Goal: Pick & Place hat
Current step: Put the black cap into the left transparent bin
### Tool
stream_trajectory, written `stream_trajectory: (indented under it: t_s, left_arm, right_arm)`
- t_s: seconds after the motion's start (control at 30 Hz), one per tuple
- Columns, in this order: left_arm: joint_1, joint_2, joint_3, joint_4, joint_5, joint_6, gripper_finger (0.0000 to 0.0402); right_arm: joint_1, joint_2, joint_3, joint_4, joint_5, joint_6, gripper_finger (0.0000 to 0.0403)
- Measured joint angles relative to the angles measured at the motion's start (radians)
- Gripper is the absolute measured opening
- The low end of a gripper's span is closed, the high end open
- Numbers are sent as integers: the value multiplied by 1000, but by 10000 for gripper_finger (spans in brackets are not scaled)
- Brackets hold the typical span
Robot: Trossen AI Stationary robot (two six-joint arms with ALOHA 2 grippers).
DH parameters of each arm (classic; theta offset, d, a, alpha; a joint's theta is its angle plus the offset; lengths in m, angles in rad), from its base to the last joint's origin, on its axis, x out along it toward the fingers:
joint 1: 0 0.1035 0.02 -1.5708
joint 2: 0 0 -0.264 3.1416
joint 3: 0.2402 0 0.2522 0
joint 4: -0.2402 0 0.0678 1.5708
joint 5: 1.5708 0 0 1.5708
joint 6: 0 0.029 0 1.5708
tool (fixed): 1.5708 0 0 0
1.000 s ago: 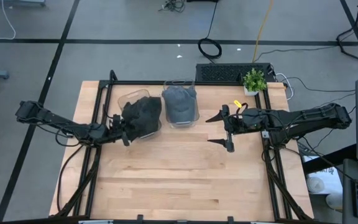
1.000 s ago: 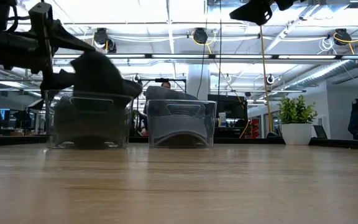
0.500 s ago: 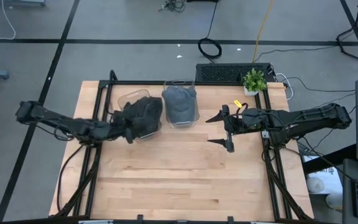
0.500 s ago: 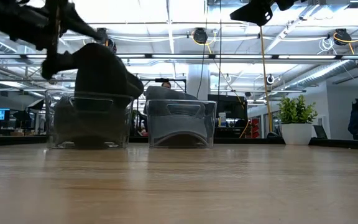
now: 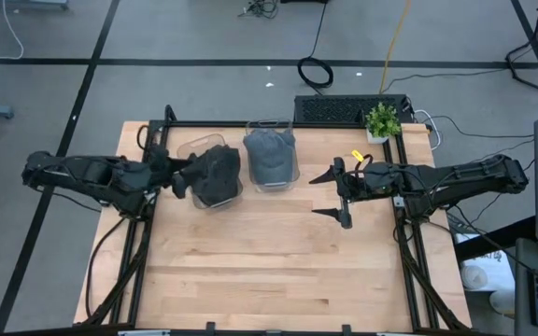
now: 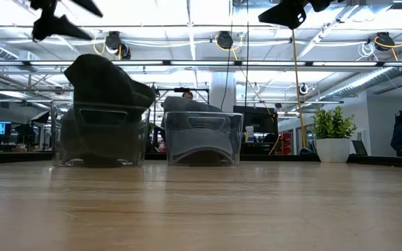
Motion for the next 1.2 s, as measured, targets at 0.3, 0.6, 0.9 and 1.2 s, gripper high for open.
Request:
stream_trajectory:
  t_s: [0.3,0.6,0.9,1.2]
  left_arm:
    - [-33,177,-16,350,403,333,209]
    - [38,489,-17,281,291,117,16]
    - [98,496,-17,-12,156,-83,4]
    - [171,527,-17,-209,157,-105,2]
  right_arm:
    - [0,0,0,-1,0,0,364]
    - [0,0,0,-1,1,1,364]
    - [0,0,0,-7,2,19,364]
    - [0,0,0,-6,3,18,364]
